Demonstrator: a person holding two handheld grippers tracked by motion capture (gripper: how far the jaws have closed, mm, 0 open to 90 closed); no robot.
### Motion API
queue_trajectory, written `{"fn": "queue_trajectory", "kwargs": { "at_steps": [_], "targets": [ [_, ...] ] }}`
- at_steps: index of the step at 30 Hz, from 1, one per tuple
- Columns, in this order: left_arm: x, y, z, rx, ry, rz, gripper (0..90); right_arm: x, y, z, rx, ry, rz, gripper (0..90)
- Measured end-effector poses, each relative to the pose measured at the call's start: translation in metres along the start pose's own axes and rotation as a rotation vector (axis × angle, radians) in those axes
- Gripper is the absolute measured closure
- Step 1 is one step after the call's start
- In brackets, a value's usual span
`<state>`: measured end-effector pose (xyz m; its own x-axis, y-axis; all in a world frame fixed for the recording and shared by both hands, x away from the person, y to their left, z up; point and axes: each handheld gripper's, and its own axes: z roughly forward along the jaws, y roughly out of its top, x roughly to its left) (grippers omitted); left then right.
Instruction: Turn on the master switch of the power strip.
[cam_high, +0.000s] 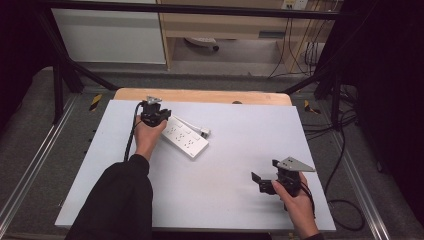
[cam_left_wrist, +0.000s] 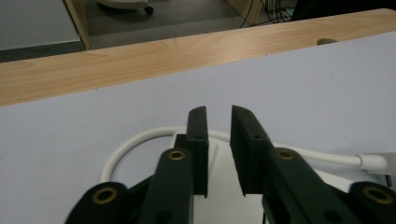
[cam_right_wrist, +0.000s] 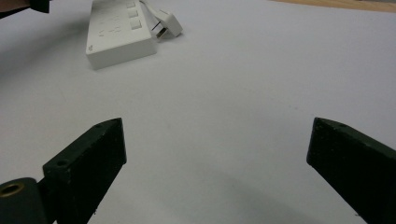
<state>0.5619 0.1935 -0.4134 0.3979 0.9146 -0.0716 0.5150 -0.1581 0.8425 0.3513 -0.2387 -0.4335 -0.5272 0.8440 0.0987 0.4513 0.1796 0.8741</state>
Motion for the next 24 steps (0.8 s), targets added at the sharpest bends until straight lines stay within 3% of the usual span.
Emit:
{"fn": "queue_trajectory", "kwargs": {
  "at_steps": [3, 7, 12, 16, 24],
  "targets": [
    [0.000, 0.001, -0.002, 0.001, -0.007, -0.021, 58.8, 0.000, 0.000, 0.000, 0.000, 0.000, -0.001, 5.0],
    [0.001, 0.002, -0.004, -0.005, -0.044, -0.072, 48.1, 0.000, 0.000, 0.000, 0.001, 0.000, 0.001, 5.0],
    [-0.002, 0.006, -0.008, -0.045, -0.049, -0.075, 31.9, 0.000, 0.000, 0.001, 0.000, 0.000, 0.000, 5.0],
    [-0.006, 0.007, -0.009, -0.037, -0.055, -0.078, 14.2, 0.000, 0.000, 0.001, 0.000, 0.000, 0.002, 5.0],
    [-0.009, 0.011, -0.018, -0.022, -0.031, -0.052, 11.4, 0.000, 0.000, 0.001, 0.002, -0.001, 0.003, 4.9]
  ]
}}
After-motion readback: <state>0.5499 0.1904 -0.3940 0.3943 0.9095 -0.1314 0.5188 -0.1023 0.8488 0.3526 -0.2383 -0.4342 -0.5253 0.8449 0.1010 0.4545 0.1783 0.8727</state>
